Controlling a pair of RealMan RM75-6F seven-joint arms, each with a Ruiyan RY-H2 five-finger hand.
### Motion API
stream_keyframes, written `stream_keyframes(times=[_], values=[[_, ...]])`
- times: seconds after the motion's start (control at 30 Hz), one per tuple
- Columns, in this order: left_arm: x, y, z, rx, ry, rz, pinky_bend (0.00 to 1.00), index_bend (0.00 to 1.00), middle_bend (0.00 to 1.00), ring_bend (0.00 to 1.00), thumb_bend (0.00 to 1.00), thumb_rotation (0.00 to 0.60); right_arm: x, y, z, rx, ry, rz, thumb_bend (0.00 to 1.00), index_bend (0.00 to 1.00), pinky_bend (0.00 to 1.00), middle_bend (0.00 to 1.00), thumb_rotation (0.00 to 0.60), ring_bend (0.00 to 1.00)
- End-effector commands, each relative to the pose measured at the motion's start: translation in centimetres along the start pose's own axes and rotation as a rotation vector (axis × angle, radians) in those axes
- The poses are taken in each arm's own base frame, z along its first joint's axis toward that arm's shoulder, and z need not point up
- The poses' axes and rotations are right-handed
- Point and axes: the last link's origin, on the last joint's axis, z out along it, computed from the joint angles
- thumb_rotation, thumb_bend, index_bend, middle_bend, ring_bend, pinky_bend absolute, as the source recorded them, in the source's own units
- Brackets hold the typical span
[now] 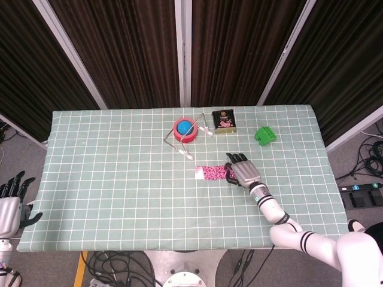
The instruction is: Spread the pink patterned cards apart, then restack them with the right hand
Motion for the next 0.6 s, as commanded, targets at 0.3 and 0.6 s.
stream_keyframes(times=[0.3, 0.6], values=[[0.2, 0.1, -0.3, 0.005, 0.003, 0.006, 0.19, 0.22, 0.16, 0.13, 0.08, 0.6, -1.0, 0.4, -0.2, 0.0, -0.036, -0.02, 0.69, 0.31, 0.0, 0.0, 0.0, 0.0], [0.1, 0.5, 0.0, -0.01, 0.002, 0.005, 0.19, 0.22, 0.16, 0.13, 0.08, 0.6, -1.6, 0.8, -3.1, 0.039, -0.058, -0.05, 0.69, 0.31, 0.0, 0.0, 0.0, 0.0]])
